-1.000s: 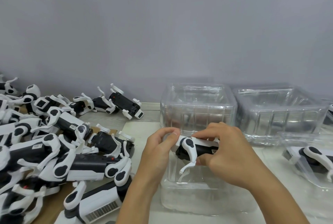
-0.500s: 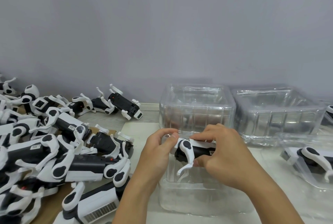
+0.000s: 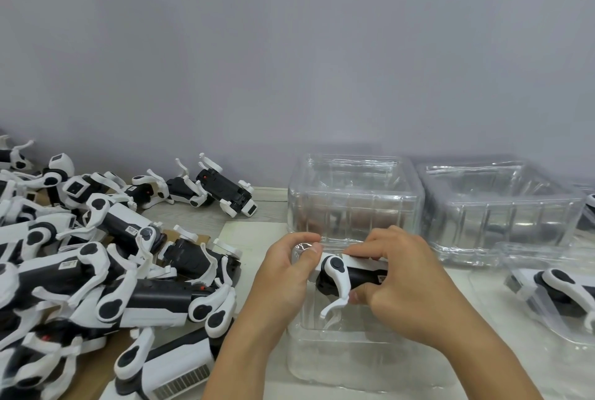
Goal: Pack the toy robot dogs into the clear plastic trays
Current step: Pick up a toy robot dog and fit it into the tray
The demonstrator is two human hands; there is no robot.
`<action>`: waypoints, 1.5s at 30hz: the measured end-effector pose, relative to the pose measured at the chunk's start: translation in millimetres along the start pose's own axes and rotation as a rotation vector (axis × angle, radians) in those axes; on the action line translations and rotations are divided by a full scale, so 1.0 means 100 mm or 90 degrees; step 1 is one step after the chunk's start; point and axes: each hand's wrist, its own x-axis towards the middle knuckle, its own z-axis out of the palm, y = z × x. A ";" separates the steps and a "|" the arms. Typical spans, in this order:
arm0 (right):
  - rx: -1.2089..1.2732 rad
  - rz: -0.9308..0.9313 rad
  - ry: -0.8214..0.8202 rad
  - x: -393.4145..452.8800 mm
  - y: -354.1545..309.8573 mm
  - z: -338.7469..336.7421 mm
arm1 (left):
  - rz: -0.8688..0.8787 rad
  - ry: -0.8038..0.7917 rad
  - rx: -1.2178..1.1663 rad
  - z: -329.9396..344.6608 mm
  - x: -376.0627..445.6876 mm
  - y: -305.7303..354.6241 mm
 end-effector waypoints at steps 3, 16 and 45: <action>0.007 0.002 -0.003 0.00 0.00 -0.01 | -0.022 0.007 -0.027 0.01 0.01 0.02; -0.042 -0.002 -0.009 0.00 -0.01 0.01 | -0.048 0.055 -0.009 0.01 0.01 0.03; -0.018 0.022 -0.020 -0.02 0.00 0.00 | -0.050 0.034 0.027 0.01 0.00 0.05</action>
